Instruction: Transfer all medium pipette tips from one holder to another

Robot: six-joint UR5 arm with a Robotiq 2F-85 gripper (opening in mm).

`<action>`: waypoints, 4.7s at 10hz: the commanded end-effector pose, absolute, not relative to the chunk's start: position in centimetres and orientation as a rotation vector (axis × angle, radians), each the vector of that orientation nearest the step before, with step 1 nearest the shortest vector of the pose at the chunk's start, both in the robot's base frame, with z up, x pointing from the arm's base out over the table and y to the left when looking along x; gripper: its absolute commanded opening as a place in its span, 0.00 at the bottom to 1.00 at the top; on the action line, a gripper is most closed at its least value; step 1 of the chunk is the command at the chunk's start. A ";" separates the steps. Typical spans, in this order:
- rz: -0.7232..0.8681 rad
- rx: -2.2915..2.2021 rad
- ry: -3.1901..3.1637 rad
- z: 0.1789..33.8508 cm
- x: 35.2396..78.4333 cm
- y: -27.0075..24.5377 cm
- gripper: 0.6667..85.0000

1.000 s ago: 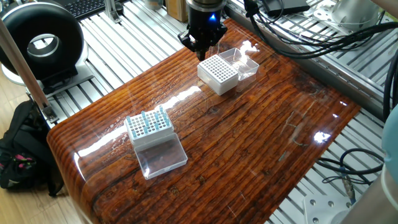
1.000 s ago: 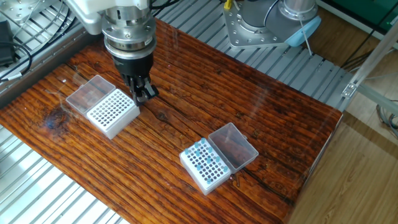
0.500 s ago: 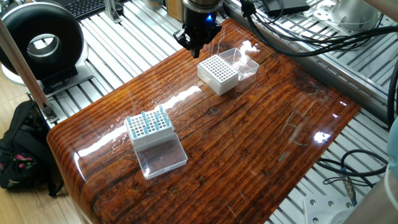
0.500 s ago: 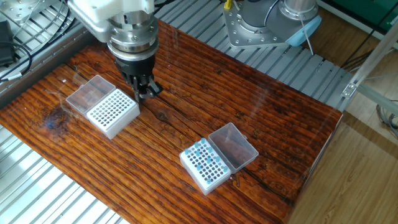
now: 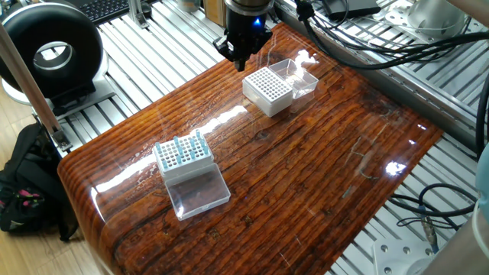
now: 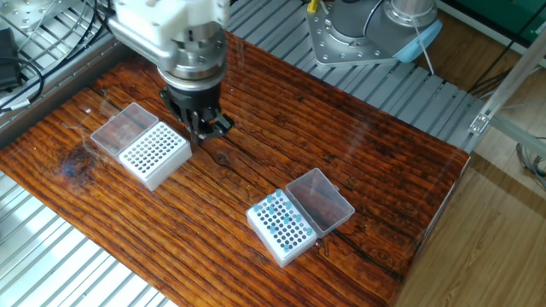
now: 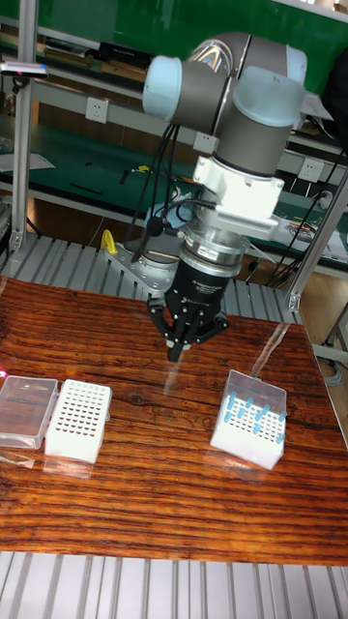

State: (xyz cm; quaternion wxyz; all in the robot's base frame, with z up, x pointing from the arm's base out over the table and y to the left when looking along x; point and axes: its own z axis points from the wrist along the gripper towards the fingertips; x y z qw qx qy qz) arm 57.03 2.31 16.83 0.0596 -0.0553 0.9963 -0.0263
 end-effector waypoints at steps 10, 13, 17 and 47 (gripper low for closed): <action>-0.043 -0.251 3.037 16.1 55.7 4.9 0.00; -0.069 -0.238 3.077 15.2 54.3 4.5 0.00; 0.095 -0.144 3.084 15.5 54.3 6.9 0.00; 0.045 -0.390 3.094 14.0 59.3 14.5 0.13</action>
